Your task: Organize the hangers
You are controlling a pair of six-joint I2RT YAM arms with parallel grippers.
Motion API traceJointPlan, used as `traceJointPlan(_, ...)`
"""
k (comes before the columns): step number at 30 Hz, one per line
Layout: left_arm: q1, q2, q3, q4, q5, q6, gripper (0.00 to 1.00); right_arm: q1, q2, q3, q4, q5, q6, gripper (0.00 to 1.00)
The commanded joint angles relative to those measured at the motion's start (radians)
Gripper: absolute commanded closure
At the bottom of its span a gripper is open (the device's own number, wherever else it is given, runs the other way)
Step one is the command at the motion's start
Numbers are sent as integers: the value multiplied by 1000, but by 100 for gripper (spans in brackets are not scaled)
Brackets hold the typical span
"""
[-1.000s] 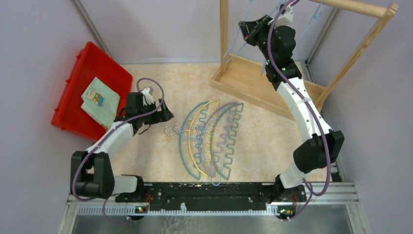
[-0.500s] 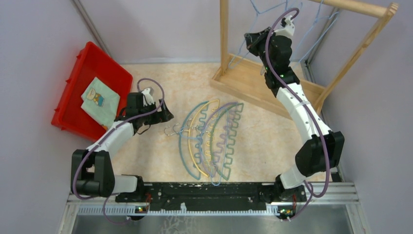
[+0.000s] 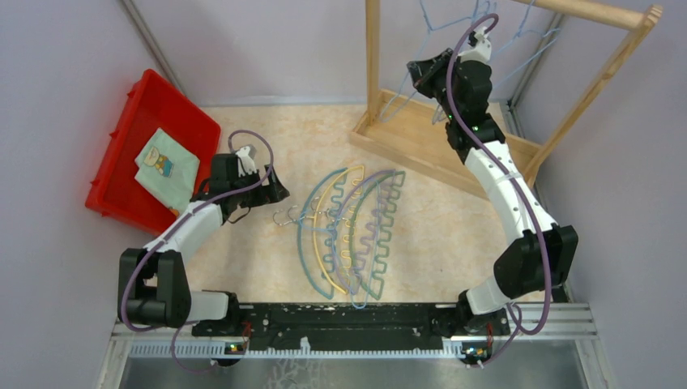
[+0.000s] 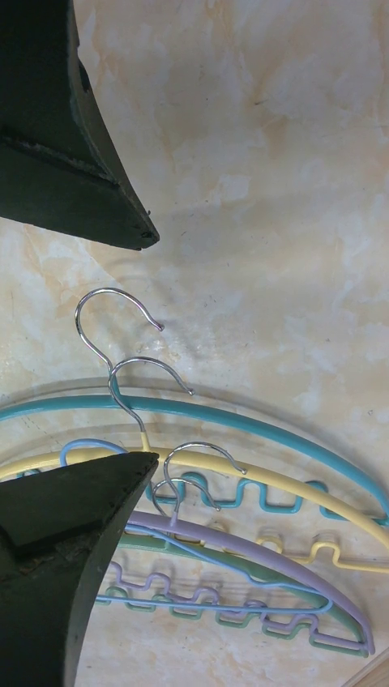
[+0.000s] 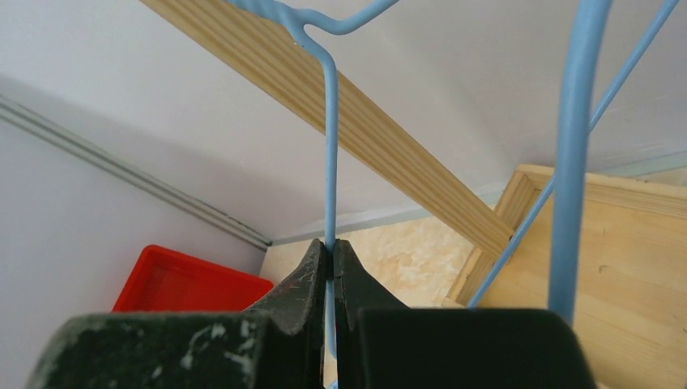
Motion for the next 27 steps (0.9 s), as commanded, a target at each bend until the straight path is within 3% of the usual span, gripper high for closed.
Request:
traceJointPlan(1,6,-2,-15,19,19,2,0,-11,-44,69,102,-88,-31,100)
traceJointPlan(14,6,0,-19,20,18,4,0,-11,-8,161,127,-119,-58,100)
traceJointPlan(27,8,-10,-7,1,8,15,0,-56,94,233,26,85,22,100)
